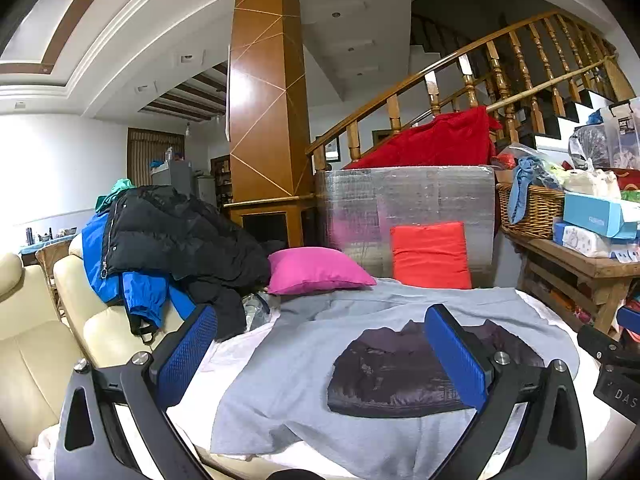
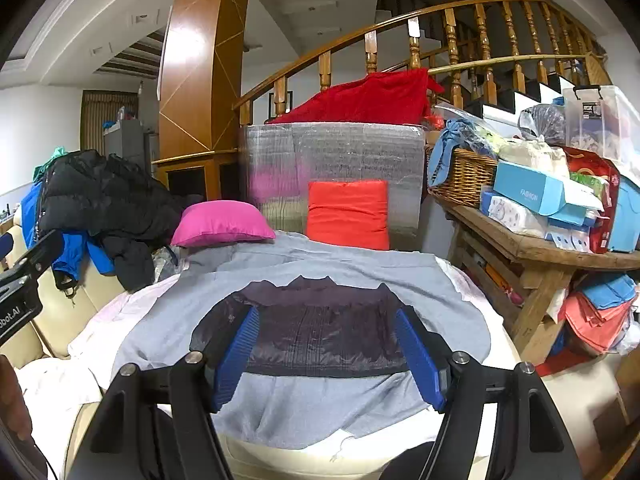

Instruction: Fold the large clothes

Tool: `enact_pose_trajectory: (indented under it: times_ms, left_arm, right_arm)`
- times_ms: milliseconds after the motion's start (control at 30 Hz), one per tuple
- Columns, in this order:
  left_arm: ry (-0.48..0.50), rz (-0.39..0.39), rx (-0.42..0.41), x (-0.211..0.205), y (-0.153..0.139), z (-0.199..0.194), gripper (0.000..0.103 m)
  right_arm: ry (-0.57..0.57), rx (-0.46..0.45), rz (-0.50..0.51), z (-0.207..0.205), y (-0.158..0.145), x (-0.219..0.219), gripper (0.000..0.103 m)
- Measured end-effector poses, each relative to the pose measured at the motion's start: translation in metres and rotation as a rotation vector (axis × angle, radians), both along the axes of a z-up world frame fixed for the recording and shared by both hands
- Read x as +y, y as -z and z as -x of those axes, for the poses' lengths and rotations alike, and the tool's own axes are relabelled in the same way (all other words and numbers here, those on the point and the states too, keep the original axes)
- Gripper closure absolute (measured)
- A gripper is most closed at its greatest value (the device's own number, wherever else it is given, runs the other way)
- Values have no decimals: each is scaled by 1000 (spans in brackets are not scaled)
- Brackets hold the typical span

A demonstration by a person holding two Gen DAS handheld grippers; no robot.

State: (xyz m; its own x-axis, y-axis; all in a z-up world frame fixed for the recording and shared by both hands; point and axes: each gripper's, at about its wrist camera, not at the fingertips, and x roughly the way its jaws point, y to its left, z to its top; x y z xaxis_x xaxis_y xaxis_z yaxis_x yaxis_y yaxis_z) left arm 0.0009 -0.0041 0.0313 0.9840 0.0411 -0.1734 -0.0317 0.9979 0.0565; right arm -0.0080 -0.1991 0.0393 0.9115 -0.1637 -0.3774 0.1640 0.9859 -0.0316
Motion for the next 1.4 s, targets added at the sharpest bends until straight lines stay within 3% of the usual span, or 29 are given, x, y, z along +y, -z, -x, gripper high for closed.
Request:
enact_pose_trajectory:
  times_ms: [900, 1400]
  left_arm:
    - [47, -32, 9, -6, 1, 6, 0]
    - [39, -29, 22, -7, 3, 1, 0]
  right_arm:
    - [6, -10, -9, 6, 0, -6, 29]
    - [73, 44, 24, -4, 10, -13, 29]
